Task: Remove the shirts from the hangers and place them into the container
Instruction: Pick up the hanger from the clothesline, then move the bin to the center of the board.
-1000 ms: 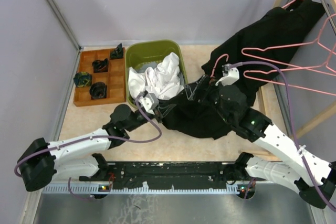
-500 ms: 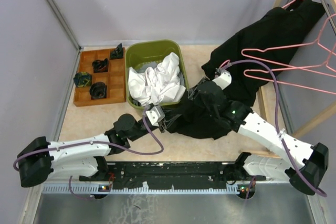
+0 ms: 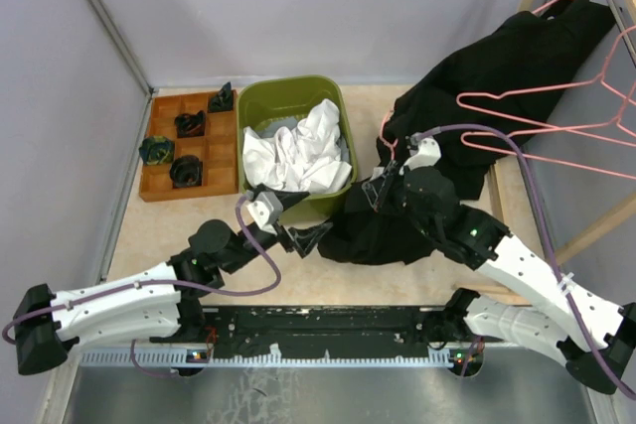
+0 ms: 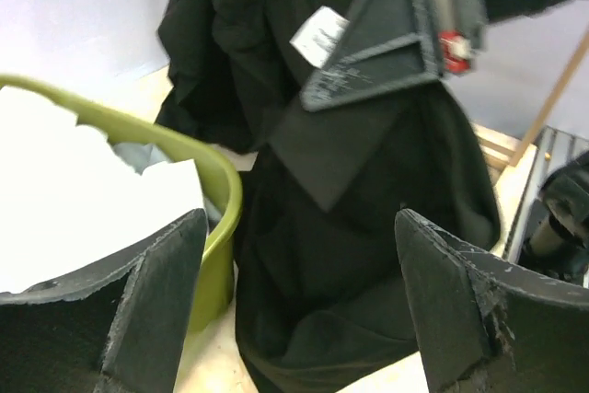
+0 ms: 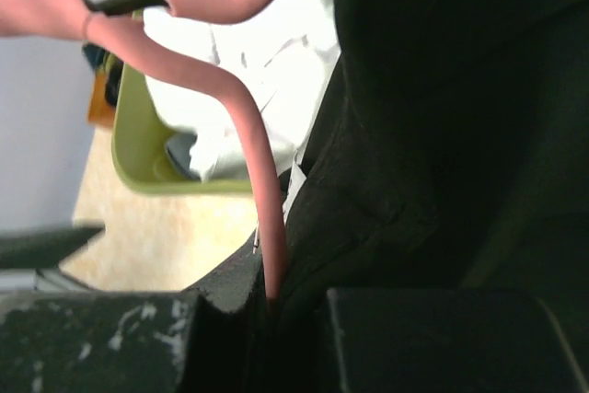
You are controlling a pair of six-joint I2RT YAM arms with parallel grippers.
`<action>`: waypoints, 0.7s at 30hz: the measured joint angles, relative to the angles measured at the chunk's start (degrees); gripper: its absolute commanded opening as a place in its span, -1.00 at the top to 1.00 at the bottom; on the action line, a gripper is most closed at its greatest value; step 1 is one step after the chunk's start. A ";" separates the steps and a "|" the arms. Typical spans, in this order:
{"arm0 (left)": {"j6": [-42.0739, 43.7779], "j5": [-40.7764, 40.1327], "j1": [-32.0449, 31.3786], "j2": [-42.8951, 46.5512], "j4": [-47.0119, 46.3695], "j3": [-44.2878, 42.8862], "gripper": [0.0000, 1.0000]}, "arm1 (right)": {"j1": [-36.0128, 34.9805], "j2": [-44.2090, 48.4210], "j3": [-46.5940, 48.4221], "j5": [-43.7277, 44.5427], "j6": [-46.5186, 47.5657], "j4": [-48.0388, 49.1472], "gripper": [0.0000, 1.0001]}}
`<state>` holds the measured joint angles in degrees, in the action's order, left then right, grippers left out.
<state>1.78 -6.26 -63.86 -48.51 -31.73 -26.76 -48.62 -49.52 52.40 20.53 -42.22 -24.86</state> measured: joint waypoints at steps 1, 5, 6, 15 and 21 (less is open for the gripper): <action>-1.53 -2.16 -0.02 0.92 2.58 -0.52 -0.80 | -0.02 0.33 -0.31 -0.90 0.96 -0.07 0.94; -6.19 -10.16 0.17 1.40 9.29 -1.55 -0.82 | -0.02 2.82 -1.75 -8.48 9.51 -0.66 0.95; -7.30 -11.52 0.39 1.22 11.13 -1.57 -0.82 | -0.02 3.26 -1.75 -10.23 11.30 -1.27 0.91; -20.83 -17.14 3.98 -4.46 23.78 -1.70 -0.71 | -0.02 3.58 3.65 -26.73 20.65 -16.26 1.00; -26.32 -8.66 13.64 -4.85 24.17 -1.01 -0.53 | -0.02 5.25 10.97 -33.92 23.50 -22.99 1.00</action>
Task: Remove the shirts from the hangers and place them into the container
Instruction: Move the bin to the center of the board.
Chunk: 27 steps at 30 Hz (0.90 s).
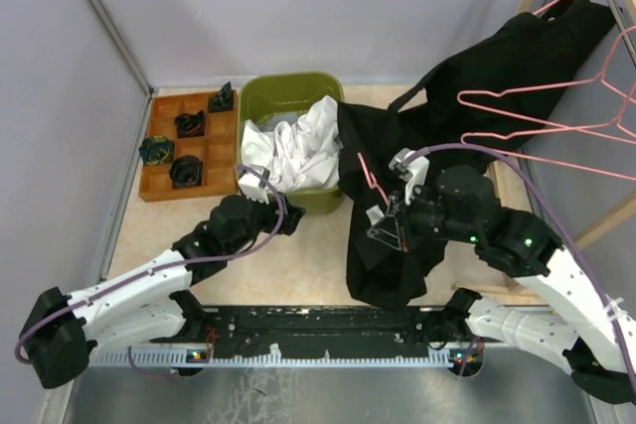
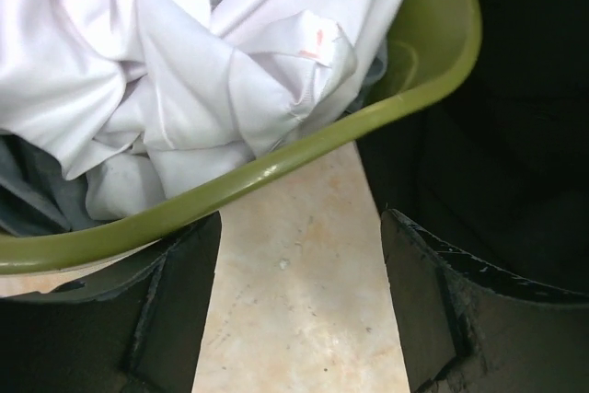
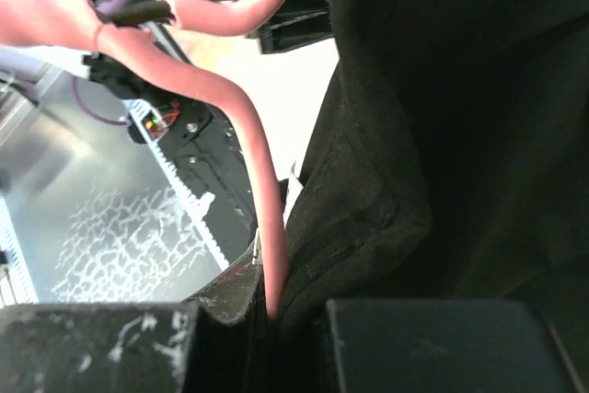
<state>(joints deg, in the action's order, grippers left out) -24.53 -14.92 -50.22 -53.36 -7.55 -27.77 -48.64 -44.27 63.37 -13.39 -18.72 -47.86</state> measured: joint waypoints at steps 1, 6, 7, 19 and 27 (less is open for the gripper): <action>-0.39 1.70 2.10 -0.37 -0.13 0.00 -0.55 | 0.00 0.28 1.66 -0.59 0.46 -1.33 1.00; -0.96 8.87 9.68 -5.20 -0.55 -0.74 -0.59 | 0.00 0.76 11.61 -3.04 2.99 -7.91 1.00; -0.98 10.05 10.86 -6.80 -0.46 -1.33 -0.61 | 0.00 0.76 13.40 -3.65 3.50 -9.31 1.00; -4.81 14.60 15.61 -6.82 -3.87 -5.62 -0.64 | 0.00 2.16 20.20 -9.57 9.86 -17.84 1.00; -4.52 6.03 15.65 16.04 0.17 -2.40 -0.66 | 0.00 -0.81 6.67 -18.91 11.04 -9.84 1.00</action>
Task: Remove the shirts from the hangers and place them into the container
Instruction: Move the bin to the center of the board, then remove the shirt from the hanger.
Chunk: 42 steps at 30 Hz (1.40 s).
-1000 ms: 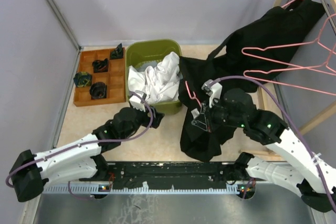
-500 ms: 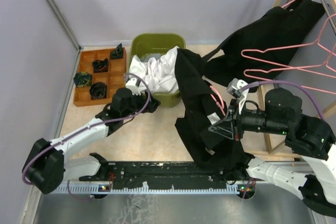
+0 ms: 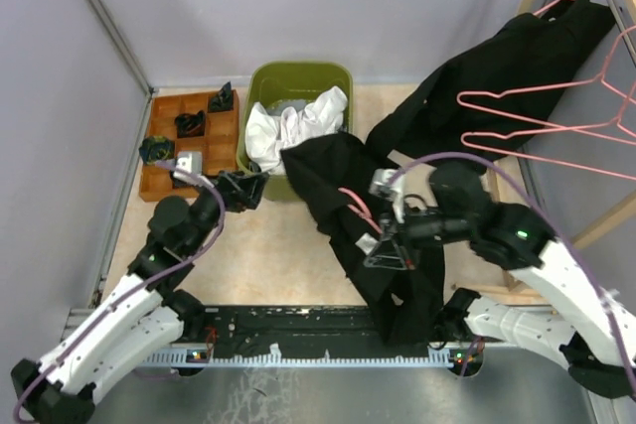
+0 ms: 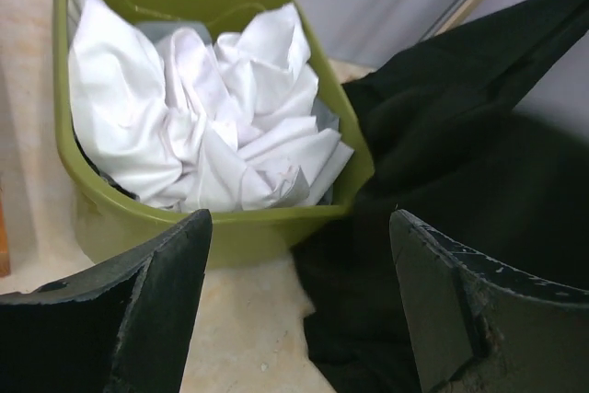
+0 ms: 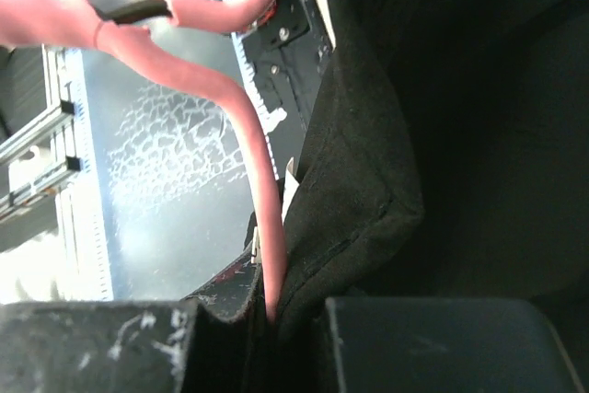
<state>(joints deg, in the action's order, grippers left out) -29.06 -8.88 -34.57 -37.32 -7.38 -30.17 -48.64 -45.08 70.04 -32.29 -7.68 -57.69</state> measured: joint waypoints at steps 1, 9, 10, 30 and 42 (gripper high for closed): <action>0.42 -0.39 0.02 1.53 0.42 0.15 -0.65 | 0.00 -1.86 -1.86 -1.36 -0.04 1.57 1.00; 9.68 13.55 0.22 13.68 -0.52 1.33 -0.64 | 0.00 -18.12 -6.43 -8.26 -2.51 13.18 1.00; 10.60 16.50 0.20 14.49 -1.40 1.70 -0.64 | 0.00 -18.67 -6.73 -8.48 -3.15 14.67 1.00; 12.63 45.42 0.20 4.87 -29.16 9.99 -0.91 | -0.66 -25.90 -9.03 -12.63 -11.54 26.77 1.00; 12.35 46.34 0.20 1.75 -32.35 9.09 -0.77 | -3.10 -27.76 -9.03 -12.87 -10.75 26.32 1.00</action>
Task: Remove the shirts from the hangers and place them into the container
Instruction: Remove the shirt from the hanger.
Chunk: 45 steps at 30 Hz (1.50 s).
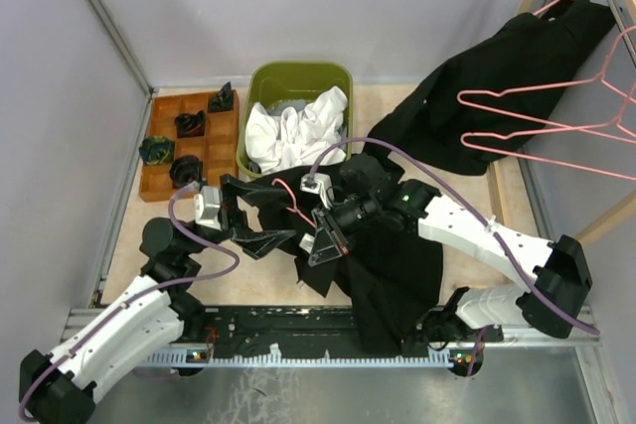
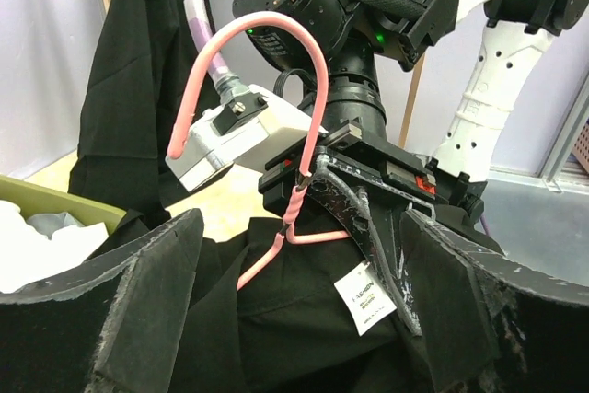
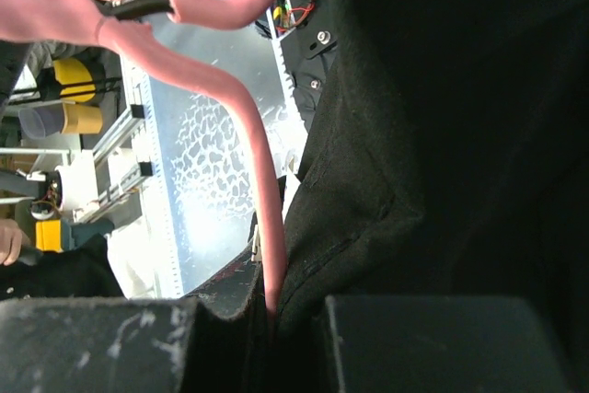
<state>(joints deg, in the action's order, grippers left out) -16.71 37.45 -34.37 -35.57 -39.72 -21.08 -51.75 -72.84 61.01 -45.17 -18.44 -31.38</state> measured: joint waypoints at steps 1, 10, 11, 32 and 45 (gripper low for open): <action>-0.07 0.37 0.00 -0.31 -0.31 -0.09 -0.71 | -0.04 -0.09 0.00 0.00 0.02 -0.02 1.00; -2.29 2.64 0.00 -4.72 -2.91 -0.81 -0.16 | -0.46 -0.81 0.00 0.00 0.37 -0.07 1.00; -2.54 2.62 0.00 -4.87 -3.17 -0.81 -0.12 | -0.50 -0.94 0.00 0.00 0.37 -0.13 1.00; -1.97 3.76 -1.42 -7.96 -0.66 -4.76 1.00 | -1.05 -1.01 0.04 0.07 0.35 -0.61 0.78; 7.89 -6.40 -1.66 -4.50 31.61 -24.09 1.00 | -1.22 4.04 3.78 8.46 0.11 1.66 -0.46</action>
<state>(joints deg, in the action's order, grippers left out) -8.82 31.05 -36.03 -40.07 -8.12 -45.17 -52.97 -68.79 64.79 -36.71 -18.33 -29.71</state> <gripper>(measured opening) 0.016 0.682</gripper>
